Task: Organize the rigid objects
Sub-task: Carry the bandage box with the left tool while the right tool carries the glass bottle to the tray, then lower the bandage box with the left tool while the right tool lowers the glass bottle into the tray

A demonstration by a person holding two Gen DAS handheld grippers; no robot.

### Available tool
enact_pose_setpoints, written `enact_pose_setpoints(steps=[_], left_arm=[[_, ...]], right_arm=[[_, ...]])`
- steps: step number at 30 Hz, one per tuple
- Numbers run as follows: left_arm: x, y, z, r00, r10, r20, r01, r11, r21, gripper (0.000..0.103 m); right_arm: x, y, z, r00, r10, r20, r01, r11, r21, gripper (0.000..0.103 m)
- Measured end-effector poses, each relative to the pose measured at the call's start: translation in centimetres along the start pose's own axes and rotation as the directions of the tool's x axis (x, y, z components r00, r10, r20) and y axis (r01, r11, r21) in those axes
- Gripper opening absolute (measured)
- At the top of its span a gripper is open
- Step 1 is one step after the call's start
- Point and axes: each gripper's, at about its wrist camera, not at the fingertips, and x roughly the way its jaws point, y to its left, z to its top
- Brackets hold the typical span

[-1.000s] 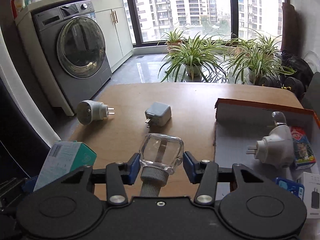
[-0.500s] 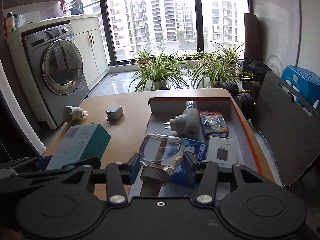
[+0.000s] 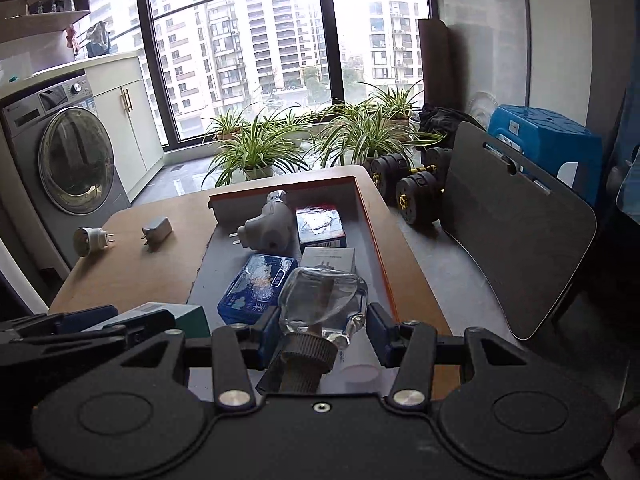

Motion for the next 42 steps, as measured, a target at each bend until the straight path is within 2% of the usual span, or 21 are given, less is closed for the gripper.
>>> enact_pose_setpoints(steps=[16,42], left_arm=[[0.1,-2.0,1.0,0.998,0.01,0.061,-0.012,0.999,0.033,0.072],[1.0,-2.5,2.0,0.998,0.0,0.064,-0.002,0.999,0.037,0.072]], right_arm=[[0.7,0.3,0.0,1.0,0.016,-0.005,-0.016,1.0,-0.008,0.057],[1.5,-0.1,0.6,1.0,0.015,-0.007,-0.015,1.0,-0.006,0.057]])
